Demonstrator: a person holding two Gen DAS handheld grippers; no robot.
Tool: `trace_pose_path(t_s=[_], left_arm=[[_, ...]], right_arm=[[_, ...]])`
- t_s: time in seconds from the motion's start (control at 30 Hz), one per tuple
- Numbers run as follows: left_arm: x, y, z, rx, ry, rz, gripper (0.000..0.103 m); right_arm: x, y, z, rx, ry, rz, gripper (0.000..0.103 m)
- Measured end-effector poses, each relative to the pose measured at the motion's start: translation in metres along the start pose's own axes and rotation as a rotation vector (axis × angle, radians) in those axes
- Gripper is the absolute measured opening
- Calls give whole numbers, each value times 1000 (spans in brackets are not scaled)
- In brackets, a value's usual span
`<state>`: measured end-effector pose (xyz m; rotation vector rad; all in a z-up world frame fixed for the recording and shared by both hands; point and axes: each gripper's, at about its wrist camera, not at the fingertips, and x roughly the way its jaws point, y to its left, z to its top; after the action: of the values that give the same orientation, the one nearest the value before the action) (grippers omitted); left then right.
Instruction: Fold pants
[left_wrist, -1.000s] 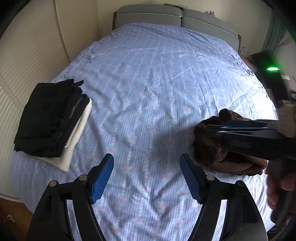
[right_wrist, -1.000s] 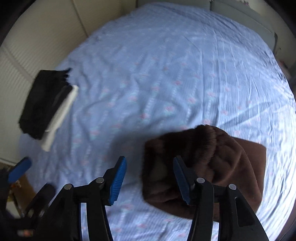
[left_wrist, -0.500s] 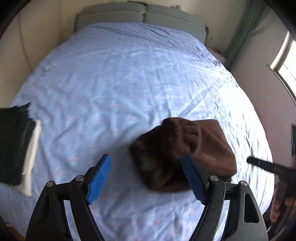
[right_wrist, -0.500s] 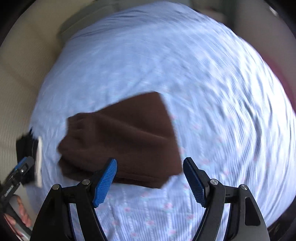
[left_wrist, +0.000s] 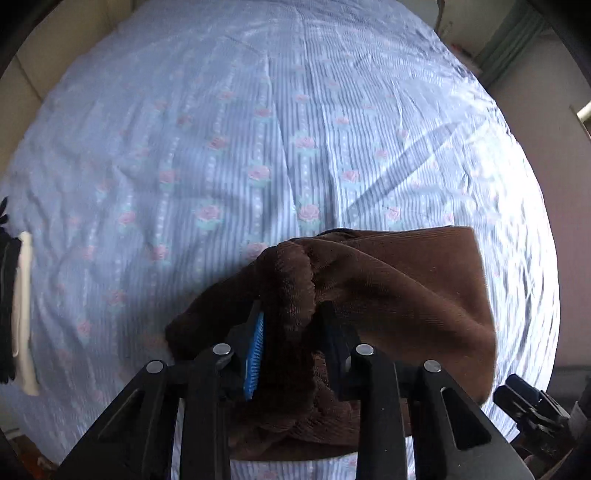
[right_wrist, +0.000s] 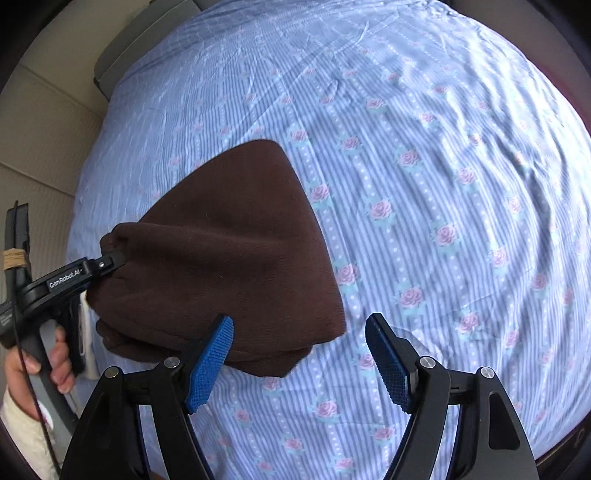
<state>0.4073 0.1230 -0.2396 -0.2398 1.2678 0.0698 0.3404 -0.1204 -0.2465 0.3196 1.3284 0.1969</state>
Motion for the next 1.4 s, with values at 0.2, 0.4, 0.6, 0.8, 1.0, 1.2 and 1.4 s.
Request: trace_pose_path(t_s=[0.2, 0.4, 0.6, 0.8, 1.0, 1.2, 1.4], left_arm=[[-70, 33, -40, -106, -143, -96, 25], [-28, 80, -67, -216, -30, -48, 33], [-5, 97, -85, -314, 20, -60, 73], [26, 111, -95, -364, 67, -135, 83], [47, 120, -105, -440, 101, -269, 94], [42, 127, -114, -493, 84, -390, 60], [-27, 104, -103, -386, -44, -385, 42]], right_arm=[[-8, 6, -6, -49, 11, 44, 75], [10, 26, -12, -113, 40, 43, 75], [32, 38, -15, -158, 94, 20, 75], [32, 38, -16, -160, 98, 0, 75], [17, 46, -23, -189, 70, -31, 75], [12, 66, -30, -241, 62, -24, 75], [-12, 51, -33, -165, 2, 10, 75]])
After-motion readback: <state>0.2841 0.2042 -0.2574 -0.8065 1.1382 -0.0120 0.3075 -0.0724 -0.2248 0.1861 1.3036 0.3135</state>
